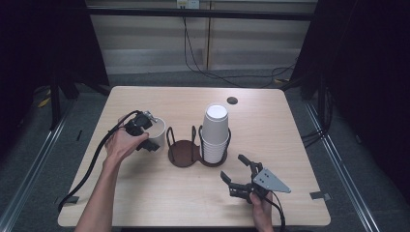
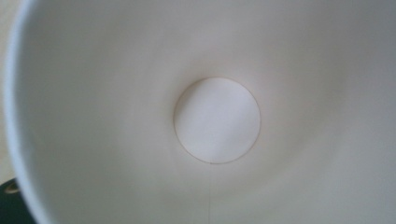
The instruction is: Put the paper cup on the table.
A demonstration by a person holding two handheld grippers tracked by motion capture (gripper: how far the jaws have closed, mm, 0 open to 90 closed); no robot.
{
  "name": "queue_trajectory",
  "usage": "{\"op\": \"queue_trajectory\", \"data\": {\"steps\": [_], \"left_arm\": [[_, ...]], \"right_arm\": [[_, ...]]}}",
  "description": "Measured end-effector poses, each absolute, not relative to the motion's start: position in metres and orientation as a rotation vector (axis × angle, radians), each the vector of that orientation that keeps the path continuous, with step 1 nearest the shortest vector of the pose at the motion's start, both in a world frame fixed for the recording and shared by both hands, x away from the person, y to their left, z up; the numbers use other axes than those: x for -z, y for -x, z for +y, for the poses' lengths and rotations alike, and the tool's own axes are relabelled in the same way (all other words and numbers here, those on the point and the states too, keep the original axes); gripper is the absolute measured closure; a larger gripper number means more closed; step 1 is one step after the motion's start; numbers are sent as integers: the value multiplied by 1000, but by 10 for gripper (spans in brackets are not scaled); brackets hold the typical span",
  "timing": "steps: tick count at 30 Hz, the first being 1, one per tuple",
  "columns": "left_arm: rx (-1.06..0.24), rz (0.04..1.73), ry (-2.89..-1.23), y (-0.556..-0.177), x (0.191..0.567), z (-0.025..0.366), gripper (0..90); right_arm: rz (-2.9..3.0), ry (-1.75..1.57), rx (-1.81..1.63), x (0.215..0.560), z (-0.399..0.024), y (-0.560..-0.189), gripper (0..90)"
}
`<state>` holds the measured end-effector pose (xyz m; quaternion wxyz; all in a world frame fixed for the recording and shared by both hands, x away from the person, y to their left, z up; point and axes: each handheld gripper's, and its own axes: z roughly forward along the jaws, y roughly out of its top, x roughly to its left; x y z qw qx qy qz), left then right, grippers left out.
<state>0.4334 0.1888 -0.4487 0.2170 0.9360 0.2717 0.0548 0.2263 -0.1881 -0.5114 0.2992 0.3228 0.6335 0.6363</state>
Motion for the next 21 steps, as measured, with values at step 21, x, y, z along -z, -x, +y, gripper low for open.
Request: {"op": "queue_trajectory", "data": {"steps": [21], "left_arm": [[-241,850,-2328,-388,444,235,109]], "right_arm": [[1680,-861,-1688,511,-188,-226,137]]}}
